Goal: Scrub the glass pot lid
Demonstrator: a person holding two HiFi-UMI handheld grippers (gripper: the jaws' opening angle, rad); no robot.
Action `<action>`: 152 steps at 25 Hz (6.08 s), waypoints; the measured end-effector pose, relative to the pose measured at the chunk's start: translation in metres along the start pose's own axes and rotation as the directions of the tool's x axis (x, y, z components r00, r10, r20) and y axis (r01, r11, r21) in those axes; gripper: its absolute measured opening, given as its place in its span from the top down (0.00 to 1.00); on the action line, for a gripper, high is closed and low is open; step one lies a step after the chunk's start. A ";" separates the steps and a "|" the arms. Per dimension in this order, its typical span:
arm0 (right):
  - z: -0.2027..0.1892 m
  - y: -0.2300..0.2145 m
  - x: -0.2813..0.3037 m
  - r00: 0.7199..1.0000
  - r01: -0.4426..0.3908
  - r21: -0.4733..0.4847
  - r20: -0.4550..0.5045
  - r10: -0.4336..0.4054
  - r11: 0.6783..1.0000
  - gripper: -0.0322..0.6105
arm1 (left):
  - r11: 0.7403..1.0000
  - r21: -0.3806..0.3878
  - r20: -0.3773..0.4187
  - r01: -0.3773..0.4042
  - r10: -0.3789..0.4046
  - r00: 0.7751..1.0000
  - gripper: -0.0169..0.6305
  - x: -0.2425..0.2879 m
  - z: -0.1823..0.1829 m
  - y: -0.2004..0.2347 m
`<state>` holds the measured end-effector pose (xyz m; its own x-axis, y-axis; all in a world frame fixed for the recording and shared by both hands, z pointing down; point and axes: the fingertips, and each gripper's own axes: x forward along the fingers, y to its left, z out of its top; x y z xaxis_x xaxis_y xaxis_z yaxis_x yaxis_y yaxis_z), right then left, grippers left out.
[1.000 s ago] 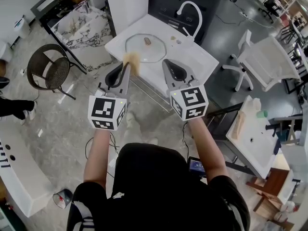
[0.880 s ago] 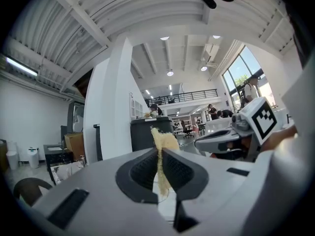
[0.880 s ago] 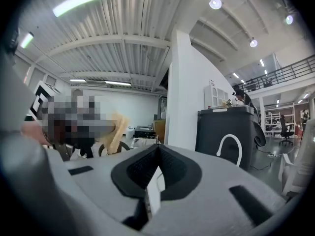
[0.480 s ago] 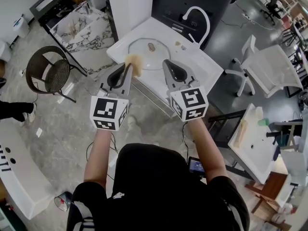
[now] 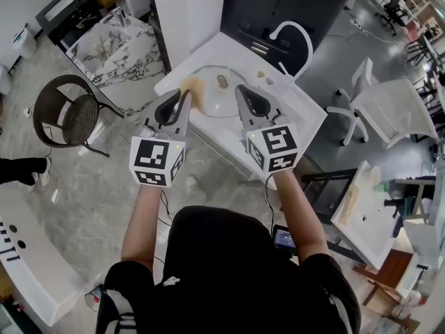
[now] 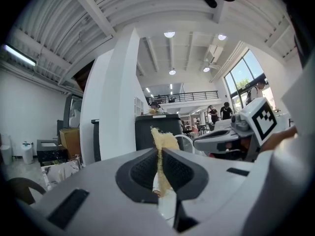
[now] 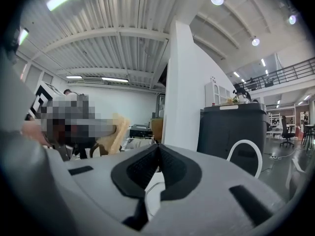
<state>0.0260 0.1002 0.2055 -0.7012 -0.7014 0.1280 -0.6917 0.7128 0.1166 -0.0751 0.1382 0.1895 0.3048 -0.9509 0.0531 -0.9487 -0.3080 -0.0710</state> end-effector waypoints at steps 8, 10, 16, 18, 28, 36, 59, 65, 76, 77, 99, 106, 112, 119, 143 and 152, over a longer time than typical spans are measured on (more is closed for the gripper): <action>0.006 -0.006 0.053 0.999 0.034 -0.012 -0.025 -0.034 0.999 0.95 | 0.999 -0.026 0.003 0.041 -0.041 0.999 0.95 0.033 -0.002 0.048; 0.006 -0.005 0.066 0.999 0.040 -0.018 -0.032 -0.041 0.999 0.95 | 0.998 -0.028 0.003 0.049 -0.049 0.999 0.95 0.038 -0.003 0.061; 0.004 -0.006 0.100 0.997 0.066 -0.025 -0.044 -0.067 0.997 0.95 | 0.997 -0.026 -0.005 0.074 -0.074 0.997 0.95 0.052 -0.011 0.094; 0.002 -0.005 0.108 0.996 0.073 -0.025 -0.049 -0.074 0.997 0.95 | 0.996 -0.023 -0.009 0.082 -0.082 0.997 0.95 0.056 -0.013 0.103; -0.009 -0.009 0.141 0.992 0.100 -0.010 -0.070 -0.101 0.995 0.95 | 0.992 -0.011 -0.030 0.129 -0.129 0.991 0.95 0.079 -0.023 0.127; -0.025 -0.028 0.152 0.987 0.111 -0.008 -0.116 -0.111 0.994 0.95 | 0.987 -0.033 -0.046 0.159 -0.160 0.986 0.95 0.109 -0.035 0.123; -0.121 -0.096 0.202 0.950 0.040 0.054 -0.310 -0.021 0.998 0.95 | 0.983 -0.134 -0.217 0.129 -0.156 0.964 0.95 0.204 -0.125 0.113; -0.158 -0.100 0.217 0.925 -0.021 0.079 -0.376 0.049 0.997 0.95 | 0.983 -0.145 -0.293 0.110 -0.149 0.945 0.95 0.221 -0.165 0.110; -0.242 -0.109 0.223 0.848 -0.077 0.179 -0.506 0.159 0.981 0.95 | 0.979 -0.166 -0.444 0.114 -0.178 0.878 0.95 0.235 -0.239 0.098; -0.250 -0.109 0.223 0.839 -0.088 0.184 -0.516 0.172 0.979 0.95 | 0.980 -0.165 -0.456 0.114 -0.179 0.872 0.95 0.235 -0.245 0.097; -0.362 -0.072 0.218 0.606 -0.263 0.248 -0.710 0.360 0.932 0.51 | 0.985 -0.103 -0.572 0.135 -0.170 0.802 0.95 0.224 -0.311 0.081; -0.379 -0.070 0.218 0.560 -0.294 0.241 -0.740 0.371 0.925 0.49 | 0.986 -0.101 -0.575 0.135 -0.168 0.801 0.95 0.222 -0.315 0.076; -0.384 -0.066 0.218 0.544 -0.295 0.295 -0.730 0.414 0.909 0.49 | 0.984 -0.108 -0.585 0.139 -0.176 0.792 0.95 0.220 -0.322 0.072; -0.386 -0.066 0.219 0.540 -0.303 0.316 -0.720 0.435 0.899 0.49 | 0.984 -0.104 -0.610 0.146 -0.179 0.772 0.95 0.219 -0.330 0.068; -0.386 -0.065 0.218 0.553 -0.301 0.317 -0.710 0.436 0.899 0.48 | 0.822 -0.037 -0.787 0.568 -0.374 0.490 0.95 0.218 -0.353 0.052; -0.387 -0.065 0.219 0.561 -0.300 0.317 -0.705 0.435 0.900 0.48 | 0.788 -0.049 -0.830 0.614 -0.374 0.413 0.95 0.220 -0.381 0.043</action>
<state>-0.0156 -0.0976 0.6067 -0.5720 -0.0785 0.8165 -0.4667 0.8497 -0.2453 -0.0806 -0.0730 0.5775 0.4111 -0.2540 0.8755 -0.5642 -0.8253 0.0255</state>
